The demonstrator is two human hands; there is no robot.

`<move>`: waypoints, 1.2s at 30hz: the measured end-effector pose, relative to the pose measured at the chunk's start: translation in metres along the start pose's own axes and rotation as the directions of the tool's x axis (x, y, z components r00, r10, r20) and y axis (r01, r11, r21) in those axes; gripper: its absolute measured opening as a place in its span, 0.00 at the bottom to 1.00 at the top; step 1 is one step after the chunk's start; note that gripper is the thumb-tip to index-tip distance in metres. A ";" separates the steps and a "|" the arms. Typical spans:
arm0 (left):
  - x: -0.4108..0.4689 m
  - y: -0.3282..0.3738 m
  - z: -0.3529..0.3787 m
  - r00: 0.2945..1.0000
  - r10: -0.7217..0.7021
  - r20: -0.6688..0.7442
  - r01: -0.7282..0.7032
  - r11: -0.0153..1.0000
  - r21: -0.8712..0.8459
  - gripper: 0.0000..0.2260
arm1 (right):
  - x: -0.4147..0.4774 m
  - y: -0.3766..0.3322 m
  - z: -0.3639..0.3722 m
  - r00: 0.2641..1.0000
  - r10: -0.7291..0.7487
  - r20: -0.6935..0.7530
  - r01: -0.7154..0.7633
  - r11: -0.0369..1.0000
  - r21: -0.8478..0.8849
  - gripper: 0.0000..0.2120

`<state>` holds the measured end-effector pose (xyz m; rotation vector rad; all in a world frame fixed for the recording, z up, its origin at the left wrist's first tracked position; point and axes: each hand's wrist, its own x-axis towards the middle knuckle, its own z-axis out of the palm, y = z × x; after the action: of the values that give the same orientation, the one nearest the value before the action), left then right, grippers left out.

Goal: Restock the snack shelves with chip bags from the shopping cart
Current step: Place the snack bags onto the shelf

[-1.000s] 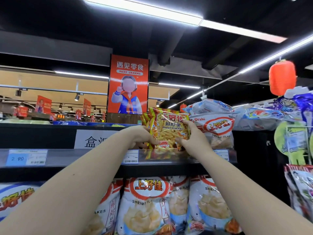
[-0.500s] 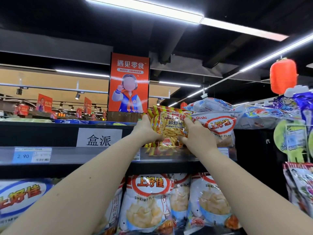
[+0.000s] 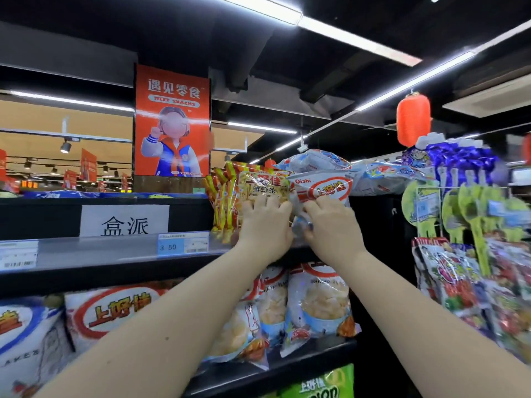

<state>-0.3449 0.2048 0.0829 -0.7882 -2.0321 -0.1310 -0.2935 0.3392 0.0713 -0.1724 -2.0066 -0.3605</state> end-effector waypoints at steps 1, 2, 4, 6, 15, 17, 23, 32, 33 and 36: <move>-0.001 0.010 0.004 1.000 0.014 -0.008 -0.014 1.000 -0.023 0.17 | -0.010 0.009 -0.003 1.000 0.002 0.007 -0.001 0.999 -0.051 0.15; -0.002 0.022 0.007 0.999 0.034 -0.024 -0.035 0.998 -0.050 0.17 | -0.020 0.018 -0.007 1.000 0.004 0.014 -0.002 0.995 -0.097 0.15; -0.004 0.049 0.016 0.994 0.083 -0.065 -0.090 0.990 -0.110 0.16 | -0.043 0.037 -0.016 0.999 0.025 0.032 -0.019 0.984 -0.176 0.16; -0.006 0.080 0.024 0.984 0.126 -0.130 -0.147 0.974 -0.174 0.15 | -0.069 0.058 -0.027 0.996 0.064 0.062 -0.048 0.974 -0.222 0.16; -0.055 0.247 0.047 0.935 0.305 -0.178 -0.353 0.821 -0.448 0.15 | -0.212 0.149 -0.079 0.894 0.373 0.250 -0.211 0.841 -0.498 0.24; -0.071 0.286 0.045 0.924 0.369 -0.101 -0.368 0.784 -0.500 0.17 | -0.244 0.168 -0.091 0.854 0.443 0.272 -0.235 0.796 -0.557 0.23; -0.121 0.409 0.038 0.873 0.486 0.026 -0.371 0.699 -0.611 0.16 | -0.354 0.235 -0.140 0.738 0.597 0.315 -0.302 0.710 -0.636 0.18; -0.195 0.611 0.013 0.813 0.564 0.146 -0.332 0.654 -0.680 0.17 | -0.486 0.354 -0.213 0.662 0.694 0.282 -0.356 0.623 -0.696 0.19; -0.204 0.630 0.015 0.807 0.568 0.163 -0.319 0.651 -0.689 0.16 | -0.500 0.366 -0.218 0.663 0.693 0.282 -0.362 0.627 -0.689 0.19; -0.234 0.678 0.024 0.778 0.594 0.203 -0.305 0.640 -0.705 0.17 | -0.545 0.398 -0.223 0.607 0.723 0.329 -0.420 0.644 -0.639 0.14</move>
<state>0.1158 0.6366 -0.2572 -1.9143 -2.1026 -0.4074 0.2502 0.6621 -0.2535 -1.4267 -2.2185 -0.4154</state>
